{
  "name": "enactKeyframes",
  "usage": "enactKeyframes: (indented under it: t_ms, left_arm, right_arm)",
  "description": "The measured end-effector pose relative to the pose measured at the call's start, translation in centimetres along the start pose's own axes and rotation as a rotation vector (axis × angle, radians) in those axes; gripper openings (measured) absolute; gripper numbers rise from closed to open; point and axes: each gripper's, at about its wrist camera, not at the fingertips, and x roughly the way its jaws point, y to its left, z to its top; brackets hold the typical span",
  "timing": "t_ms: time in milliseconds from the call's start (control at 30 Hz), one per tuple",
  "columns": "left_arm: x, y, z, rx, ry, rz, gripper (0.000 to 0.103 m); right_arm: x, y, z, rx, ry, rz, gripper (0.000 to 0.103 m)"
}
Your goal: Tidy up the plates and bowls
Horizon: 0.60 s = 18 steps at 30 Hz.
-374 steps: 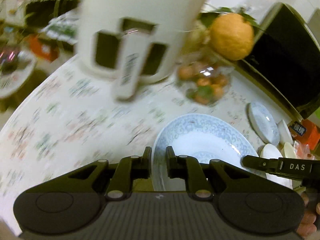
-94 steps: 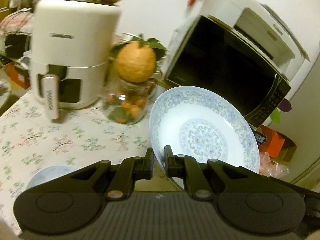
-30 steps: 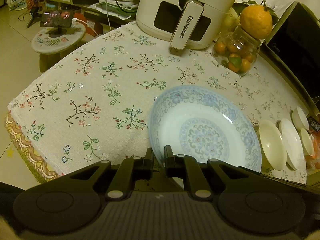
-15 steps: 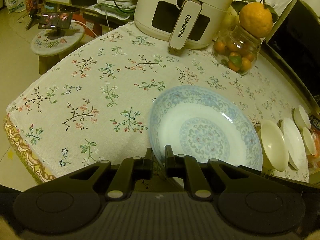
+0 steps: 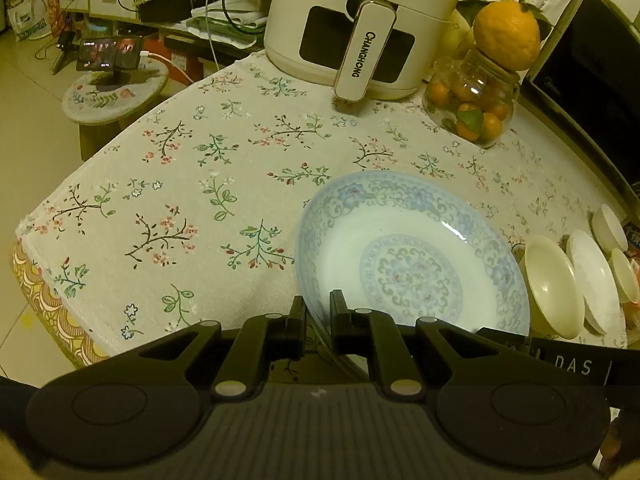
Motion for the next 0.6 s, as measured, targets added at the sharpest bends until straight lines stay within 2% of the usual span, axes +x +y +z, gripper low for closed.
enactKeyframes:
  t_ms: [300, 600]
  left_arm:
    - [0.0, 0.0, -0.1, -0.010, -0.002, -0.001, 0.010]
    - [0.0, -0.3, -0.2, -0.002, -0.010, 0.012, 0.010]
  right_arm:
    - [0.6, -0.9, 0.5, 0.009, 0.037, 0.031, 0.021]
    - [0.9, -1.7, 0.5, 0.000, 0.039, 0.066, 0.021]
